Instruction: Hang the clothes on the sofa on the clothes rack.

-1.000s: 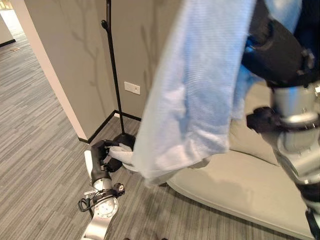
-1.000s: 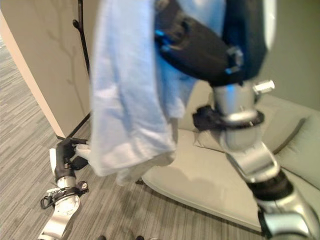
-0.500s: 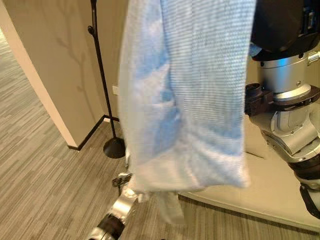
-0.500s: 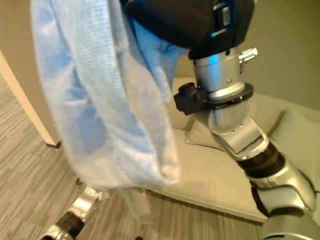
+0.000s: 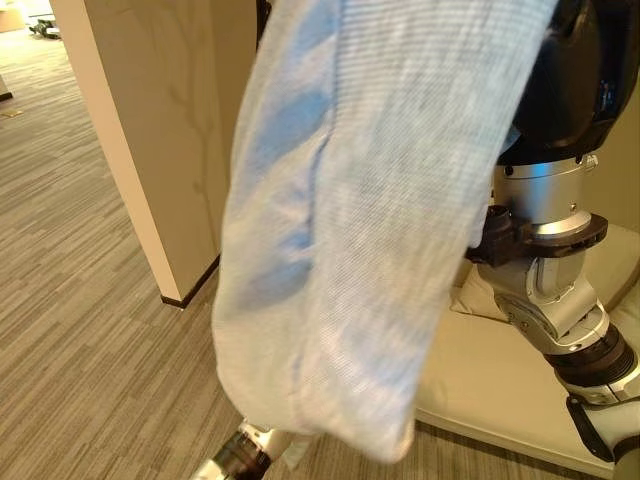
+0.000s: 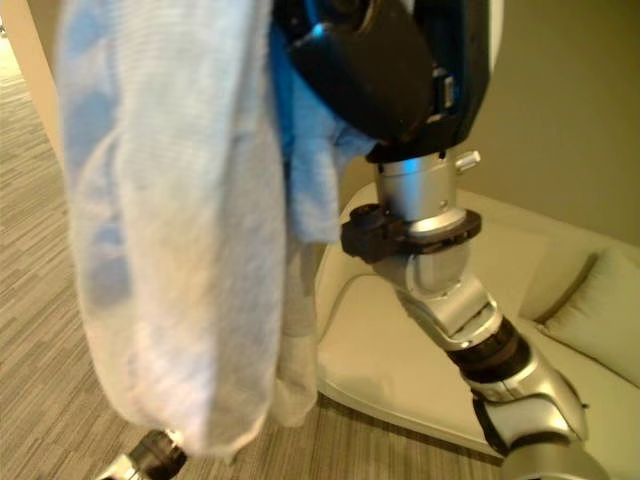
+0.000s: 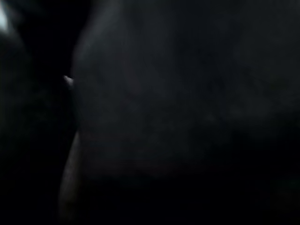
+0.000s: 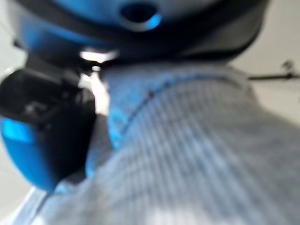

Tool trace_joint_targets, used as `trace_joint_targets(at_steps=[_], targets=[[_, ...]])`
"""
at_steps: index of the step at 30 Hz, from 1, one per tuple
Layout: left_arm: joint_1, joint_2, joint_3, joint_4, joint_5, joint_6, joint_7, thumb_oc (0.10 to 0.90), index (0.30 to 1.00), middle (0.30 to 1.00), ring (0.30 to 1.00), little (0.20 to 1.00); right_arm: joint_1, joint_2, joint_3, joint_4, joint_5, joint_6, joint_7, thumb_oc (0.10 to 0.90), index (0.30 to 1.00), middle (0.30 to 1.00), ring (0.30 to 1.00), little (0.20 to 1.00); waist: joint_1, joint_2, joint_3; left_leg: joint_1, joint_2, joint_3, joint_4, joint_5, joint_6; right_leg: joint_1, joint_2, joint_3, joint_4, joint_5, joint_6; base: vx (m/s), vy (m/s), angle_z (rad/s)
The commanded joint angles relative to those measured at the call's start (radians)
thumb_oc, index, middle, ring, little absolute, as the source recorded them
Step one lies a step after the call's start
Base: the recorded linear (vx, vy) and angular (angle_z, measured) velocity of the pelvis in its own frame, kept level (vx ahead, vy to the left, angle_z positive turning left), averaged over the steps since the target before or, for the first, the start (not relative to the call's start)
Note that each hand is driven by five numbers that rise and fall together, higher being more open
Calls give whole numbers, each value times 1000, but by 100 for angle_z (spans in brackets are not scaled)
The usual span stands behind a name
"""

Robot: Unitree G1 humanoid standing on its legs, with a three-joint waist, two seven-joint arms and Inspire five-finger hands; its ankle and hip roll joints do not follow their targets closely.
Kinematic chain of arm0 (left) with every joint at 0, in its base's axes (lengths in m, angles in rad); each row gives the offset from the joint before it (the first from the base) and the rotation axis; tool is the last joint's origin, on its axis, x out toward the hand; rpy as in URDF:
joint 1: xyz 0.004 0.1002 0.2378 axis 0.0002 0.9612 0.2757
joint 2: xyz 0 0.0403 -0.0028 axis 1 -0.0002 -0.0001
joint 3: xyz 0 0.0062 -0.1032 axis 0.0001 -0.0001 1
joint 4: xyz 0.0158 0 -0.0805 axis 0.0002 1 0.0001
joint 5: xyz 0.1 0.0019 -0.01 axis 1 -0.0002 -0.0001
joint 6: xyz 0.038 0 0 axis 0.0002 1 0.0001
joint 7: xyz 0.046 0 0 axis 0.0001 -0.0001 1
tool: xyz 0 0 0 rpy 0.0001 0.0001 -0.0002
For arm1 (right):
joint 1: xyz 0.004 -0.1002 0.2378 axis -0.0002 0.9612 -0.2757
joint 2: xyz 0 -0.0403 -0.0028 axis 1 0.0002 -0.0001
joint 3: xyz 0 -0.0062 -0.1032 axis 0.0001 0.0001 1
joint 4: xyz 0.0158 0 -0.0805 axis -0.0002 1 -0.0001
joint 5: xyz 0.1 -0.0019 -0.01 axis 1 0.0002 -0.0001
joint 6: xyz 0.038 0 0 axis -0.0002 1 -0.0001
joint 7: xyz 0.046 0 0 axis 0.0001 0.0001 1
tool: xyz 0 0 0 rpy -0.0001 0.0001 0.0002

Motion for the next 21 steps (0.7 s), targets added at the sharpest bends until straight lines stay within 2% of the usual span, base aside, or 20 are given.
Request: trace_joint_targets(at_steps=[1,3,5,7,21], targets=[[-69,-82,24,-53,24,-28,-85,800,900,900,900,900,-42,-8,-98,14,72,-38,-14,400,300,300,300,300,16,4,-47,4,24,27,5,-90,44,-40,3,42,45,-44,6,0,0,0],[-51,-72,31,-59,21,-27,-85,800,900,900,900,900,-33,-8,-105,16,78,-36,-11,400,300,300,300,300,19,5,-46,7,21,26,6,-92,46,-36,2,43,44,-43,7,23,-4,-3],[3,-24,71,-79,61,-13,-89,800,900,900,900,900,-6,-31,-139,34,98,-31,-4,400,300,300,300,300,28,4,-51,17,15,26,9,-100,48,-22,-2,43,38,-45,9,68,-15,-2],[16,9,96,-84,99,-11,-85,800,900,900,900,900,-64,9,-94,34,37,0,-32,400,300,300,300,300,39,5,-52,21,11,23,12,-102,49,-15,-2,43,37,-48,6,63,-16,-1],[86,69,174,-153,111,-16,-88,800,900,900,900,900,-101,-28,-121,103,86,-8,-20,400,300,300,300,300,51,4,-56,26,11,7,14,-99,50,1,8,34,34,-51,-2,30,-14,2]])
